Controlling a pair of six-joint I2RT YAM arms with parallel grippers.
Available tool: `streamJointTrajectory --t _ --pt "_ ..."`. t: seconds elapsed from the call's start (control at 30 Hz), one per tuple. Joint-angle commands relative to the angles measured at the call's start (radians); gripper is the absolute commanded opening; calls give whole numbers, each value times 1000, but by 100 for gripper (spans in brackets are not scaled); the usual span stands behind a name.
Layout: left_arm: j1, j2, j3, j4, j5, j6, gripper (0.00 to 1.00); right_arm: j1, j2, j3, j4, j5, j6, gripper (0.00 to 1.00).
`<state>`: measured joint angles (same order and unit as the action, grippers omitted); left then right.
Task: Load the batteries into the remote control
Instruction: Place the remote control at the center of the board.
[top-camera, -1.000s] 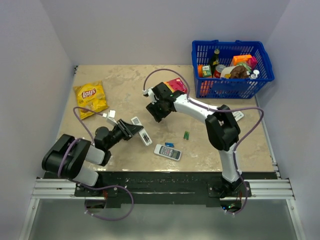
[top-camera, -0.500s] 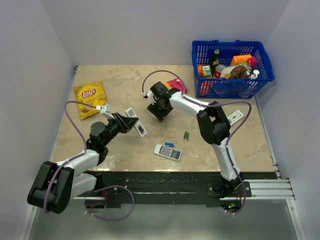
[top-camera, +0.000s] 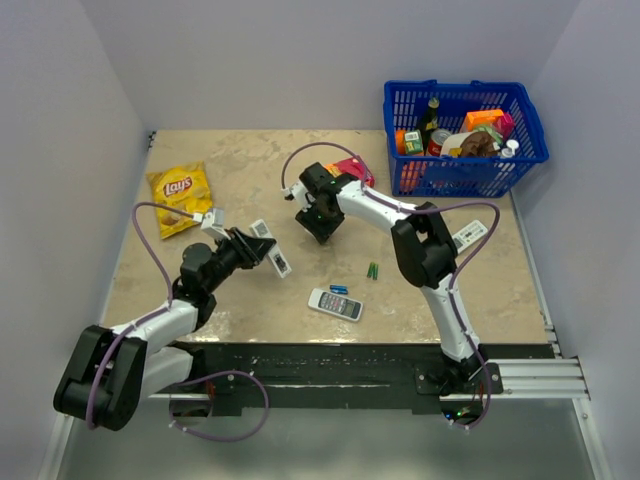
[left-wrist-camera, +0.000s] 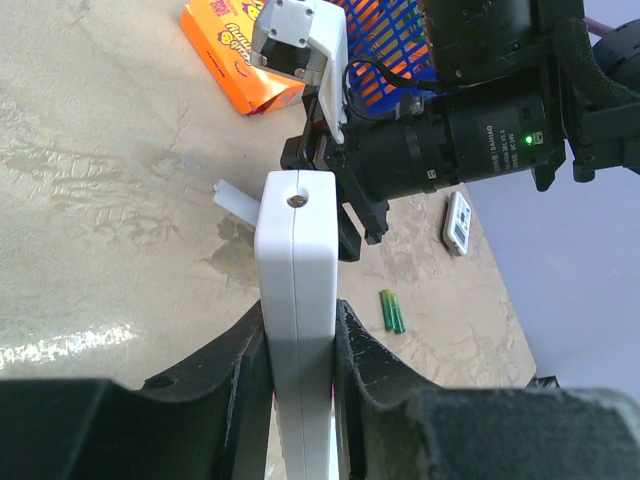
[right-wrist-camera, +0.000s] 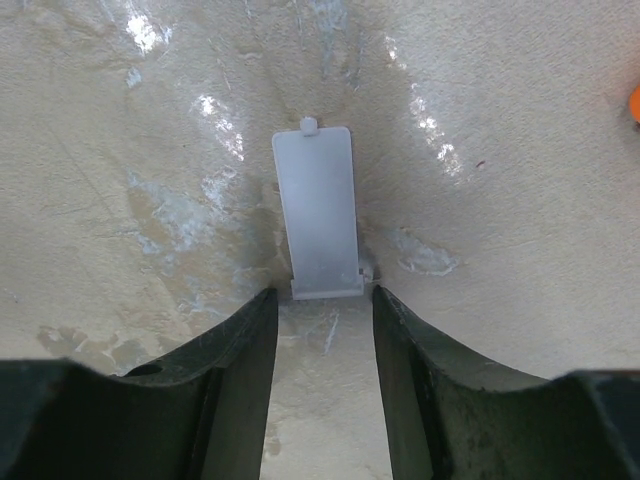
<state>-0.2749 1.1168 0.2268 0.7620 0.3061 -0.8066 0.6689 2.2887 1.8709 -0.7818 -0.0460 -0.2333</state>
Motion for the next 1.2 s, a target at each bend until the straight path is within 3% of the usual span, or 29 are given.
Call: streamJointTrajectory --t 0.0,0.1,0.13,0.33,0.53,0.7,0.97,1.1,1.17 --pt "8 -29 9 17 -16 30 3 -5 67 30 -39 -23 -21 44" --pt "8 -34 3 13 -18 32 3 -5 78 36 -39 -22 -18 39" --pt "8 -37 2 10 -19 33 3 -5 80 36 -39 -22 -17 33" --pt "8 -2 -17 14 -25 29 3 -5 14 -39 -39 -34 -3 16" --pt "8 95 -30 60 -21 11 4 -3 -170 -223 25 -77 51 10" --pt "6 170 -20 79 7 4 13 -5 -296 -354 87 -124 89 8" --pt "6 184 -34 1 -27 14 46 -5 -365 -440 124 -157 109 6" --pt "6 106 -30 -126 -70 40 76 -3 -380 -458 142 -176 121 6" --pt "6 62 -24 -177 -93 49 85 -3 -403 -476 170 -207 133 4"
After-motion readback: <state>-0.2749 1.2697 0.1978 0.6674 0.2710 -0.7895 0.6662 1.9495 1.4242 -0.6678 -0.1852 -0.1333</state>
